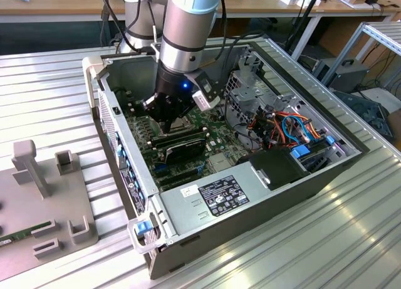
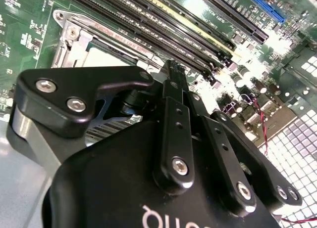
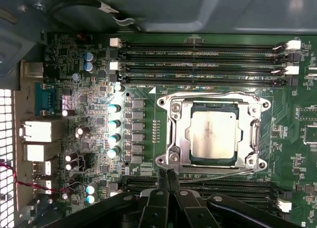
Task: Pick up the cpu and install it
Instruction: 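Install the second cpu locking lever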
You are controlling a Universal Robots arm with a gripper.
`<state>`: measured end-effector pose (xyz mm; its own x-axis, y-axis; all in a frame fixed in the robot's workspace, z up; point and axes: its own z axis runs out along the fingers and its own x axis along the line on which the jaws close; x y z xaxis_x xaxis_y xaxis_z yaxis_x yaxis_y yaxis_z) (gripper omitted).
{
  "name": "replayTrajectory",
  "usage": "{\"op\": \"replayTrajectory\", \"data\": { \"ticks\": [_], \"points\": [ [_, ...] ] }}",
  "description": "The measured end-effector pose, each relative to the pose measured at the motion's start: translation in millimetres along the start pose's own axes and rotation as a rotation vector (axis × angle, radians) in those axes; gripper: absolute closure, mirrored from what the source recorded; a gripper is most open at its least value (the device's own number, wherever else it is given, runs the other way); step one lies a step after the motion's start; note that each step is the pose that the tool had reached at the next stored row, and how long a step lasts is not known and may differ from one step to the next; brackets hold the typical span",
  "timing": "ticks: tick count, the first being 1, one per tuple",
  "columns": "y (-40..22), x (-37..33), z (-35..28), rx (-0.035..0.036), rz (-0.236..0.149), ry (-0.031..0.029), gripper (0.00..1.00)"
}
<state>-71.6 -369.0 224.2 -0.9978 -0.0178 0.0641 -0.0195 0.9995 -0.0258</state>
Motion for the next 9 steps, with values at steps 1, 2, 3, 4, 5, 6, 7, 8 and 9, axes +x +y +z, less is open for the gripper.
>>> {"op": "replayTrajectory", "data": {
  "ticks": [1,2,3,4,5,6,7,8,9],
  "points": [
    [0.0,0.2,0.5,0.0001,0.0,-0.0003,0.89],
    [0.0,0.1,1.5,0.0001,0.0,-0.0012,0.89],
    [0.0,0.1,2.0,0.0,0.0,-0.0018,0.89],
    [0.1,0.1,2.5,0.0,0.0,-0.0022,0.89],
    [0.1,0.1,3.0,0.0001,0.0,-0.0026,0.89],
    [0.3,0.1,3.5,0.0,0.0,-0.0031,0.89],
    [0.6,0.0,4.1,0.0001,0.0,-0.0038,0.89],
    [1.0,0.0,4.7,0.0001,0.0,-0.0044,0.89],
    [1.2,-0.1,5.2,0.0001,0.0,-0.0048,0.89]
  ]
}}
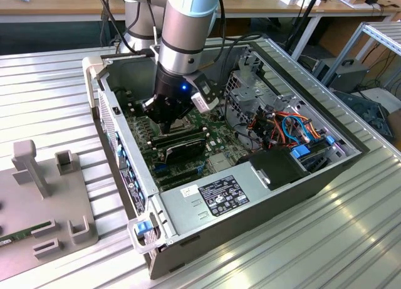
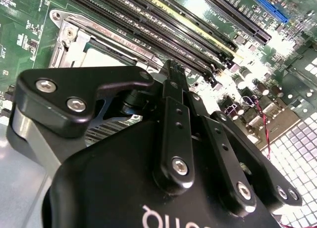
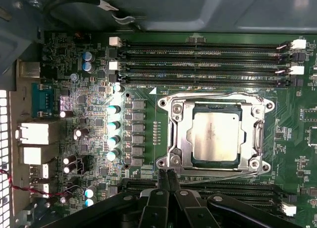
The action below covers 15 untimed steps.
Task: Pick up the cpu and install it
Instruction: 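Install the second cpu locking lever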
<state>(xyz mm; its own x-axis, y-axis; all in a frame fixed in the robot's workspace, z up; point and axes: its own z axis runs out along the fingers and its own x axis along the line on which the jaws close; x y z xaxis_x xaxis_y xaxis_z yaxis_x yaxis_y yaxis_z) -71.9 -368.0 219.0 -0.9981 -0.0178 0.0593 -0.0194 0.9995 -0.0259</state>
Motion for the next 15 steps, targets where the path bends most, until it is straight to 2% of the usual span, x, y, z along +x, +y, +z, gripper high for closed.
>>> {"op": "replayTrajectory", "data": {
  "ticks": [9,15],
  "points": [
    [2.4,2.0,8.5,0.0001,0.0,-0.0093,0.89],
    [4.1,3.6,12.5,0.0001,0.0,-0.0135,0.89]
  ]
}}
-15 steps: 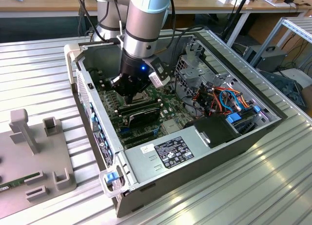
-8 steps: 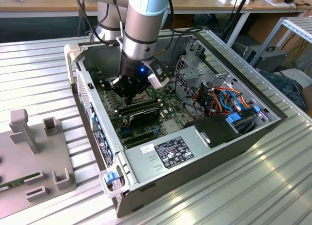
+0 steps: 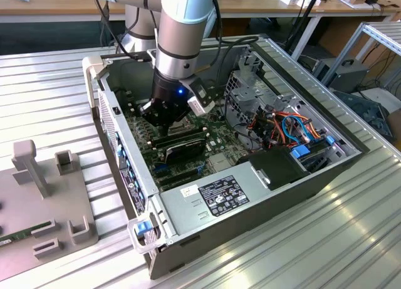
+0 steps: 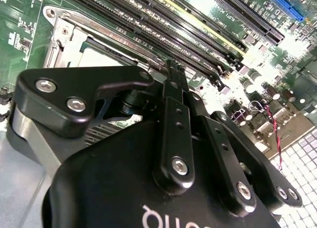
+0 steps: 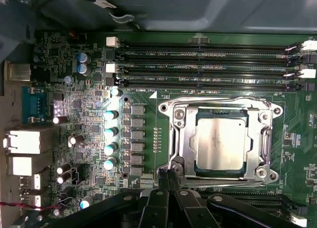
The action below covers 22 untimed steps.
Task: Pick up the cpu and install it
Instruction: 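Install the second cpu locking lever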
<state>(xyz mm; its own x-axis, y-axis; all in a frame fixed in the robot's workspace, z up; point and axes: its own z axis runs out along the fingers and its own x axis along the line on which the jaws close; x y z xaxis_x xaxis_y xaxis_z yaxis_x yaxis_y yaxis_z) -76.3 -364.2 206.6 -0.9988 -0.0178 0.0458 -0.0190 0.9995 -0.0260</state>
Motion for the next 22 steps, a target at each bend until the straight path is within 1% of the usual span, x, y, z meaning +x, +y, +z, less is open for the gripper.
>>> {"op": "replayTrajectory", "data": {
  "ticks": [5,9,17,22],
  "points": [
    [0.6,0.9,3.1,0.0001,0.0,-0.0034,0.89],
    [0.7,1.2,4.4,0.0004,0.0,-0.0048,0.89],
    [0.7,1.4,4.6,0.0002,0.0,-0.0052,0.89],
    [0.8,3.2,5.0,0.0002,0.0,-0.0049,0.89]
  ]
}}
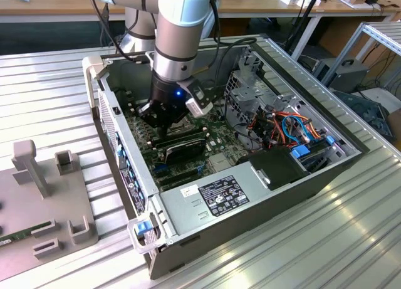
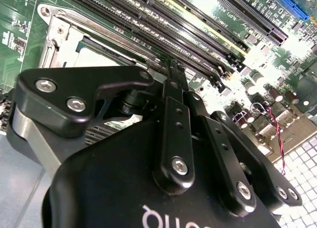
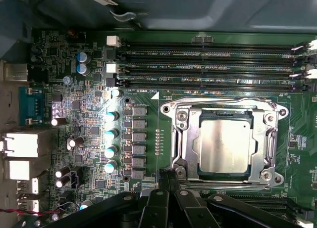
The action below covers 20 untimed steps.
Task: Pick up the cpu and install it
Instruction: 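Install the second cpu locking lever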
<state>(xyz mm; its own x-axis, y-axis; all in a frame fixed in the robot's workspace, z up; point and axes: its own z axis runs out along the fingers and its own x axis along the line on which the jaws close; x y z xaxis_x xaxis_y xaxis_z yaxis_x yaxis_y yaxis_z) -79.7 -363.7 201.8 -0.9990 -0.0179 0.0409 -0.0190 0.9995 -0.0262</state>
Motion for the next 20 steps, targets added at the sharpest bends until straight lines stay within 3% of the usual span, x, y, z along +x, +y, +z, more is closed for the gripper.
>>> {"op": "replayTrajectory", "data": {
  "ticks": [20],
  "points": [
    [-2.5,0.3,-0.6,0.0013,0.0,0.0007,0.89]
  ]
}}
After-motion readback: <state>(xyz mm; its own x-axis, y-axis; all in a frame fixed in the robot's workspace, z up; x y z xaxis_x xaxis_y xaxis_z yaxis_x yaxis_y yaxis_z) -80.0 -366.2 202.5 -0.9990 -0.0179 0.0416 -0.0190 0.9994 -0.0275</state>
